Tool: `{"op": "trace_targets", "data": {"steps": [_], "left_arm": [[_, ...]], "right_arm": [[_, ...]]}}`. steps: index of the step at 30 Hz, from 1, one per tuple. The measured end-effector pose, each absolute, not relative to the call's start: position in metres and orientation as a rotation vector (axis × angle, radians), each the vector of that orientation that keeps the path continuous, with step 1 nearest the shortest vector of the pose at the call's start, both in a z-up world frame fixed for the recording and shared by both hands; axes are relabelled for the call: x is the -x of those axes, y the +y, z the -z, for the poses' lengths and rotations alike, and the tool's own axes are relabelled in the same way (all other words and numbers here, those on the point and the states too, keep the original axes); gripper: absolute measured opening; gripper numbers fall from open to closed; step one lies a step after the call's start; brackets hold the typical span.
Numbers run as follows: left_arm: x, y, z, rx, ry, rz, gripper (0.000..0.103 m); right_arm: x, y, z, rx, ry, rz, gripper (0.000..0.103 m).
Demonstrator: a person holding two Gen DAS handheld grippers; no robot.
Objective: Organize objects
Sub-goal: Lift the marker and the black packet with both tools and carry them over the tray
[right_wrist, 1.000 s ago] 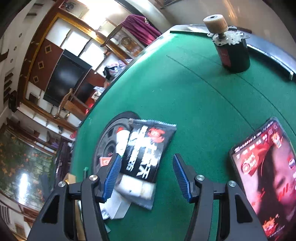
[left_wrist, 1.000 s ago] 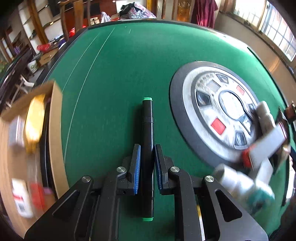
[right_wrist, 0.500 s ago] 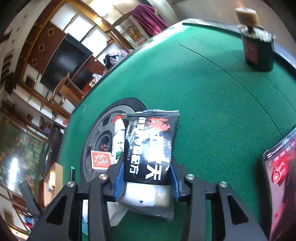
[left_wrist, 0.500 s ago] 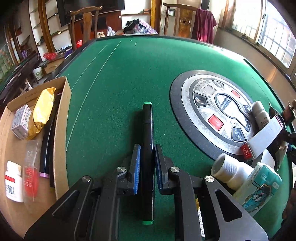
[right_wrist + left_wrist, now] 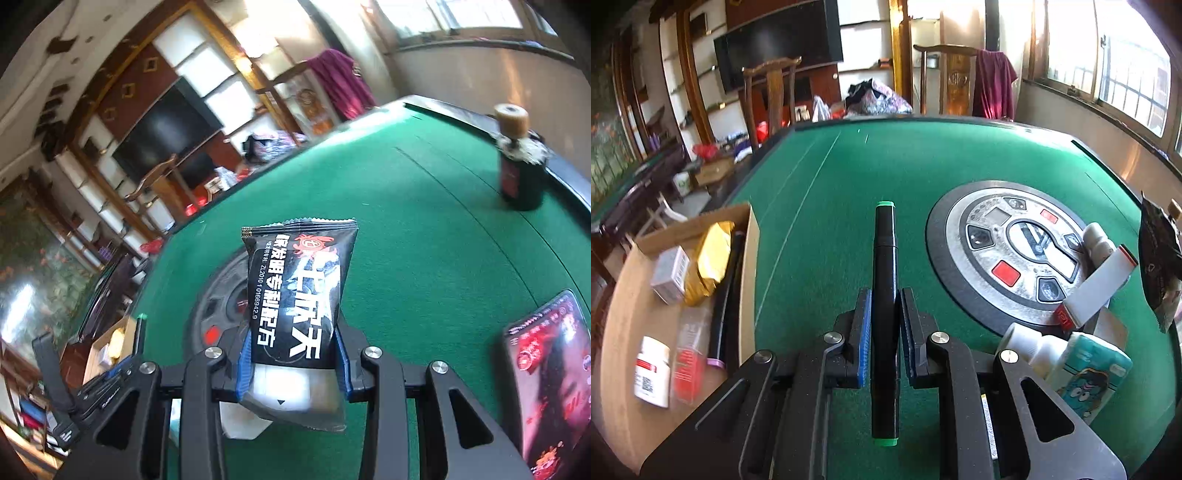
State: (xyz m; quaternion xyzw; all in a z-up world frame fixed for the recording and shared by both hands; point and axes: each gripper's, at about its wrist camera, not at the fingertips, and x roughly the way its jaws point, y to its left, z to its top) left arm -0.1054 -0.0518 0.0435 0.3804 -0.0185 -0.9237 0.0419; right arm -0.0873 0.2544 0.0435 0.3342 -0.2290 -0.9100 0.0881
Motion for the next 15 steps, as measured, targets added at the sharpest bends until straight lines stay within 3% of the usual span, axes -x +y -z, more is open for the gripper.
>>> {"op": "trace_targets", "data": {"steps": [15], "left_arm": [[0.065, -0.039, -0.067, -0.88, -0.21, 2.809, 0.014]], "right_arm": [[0.073, 0.227, -0.056, -0.884, -0.578, 2.67, 0.036]]}}
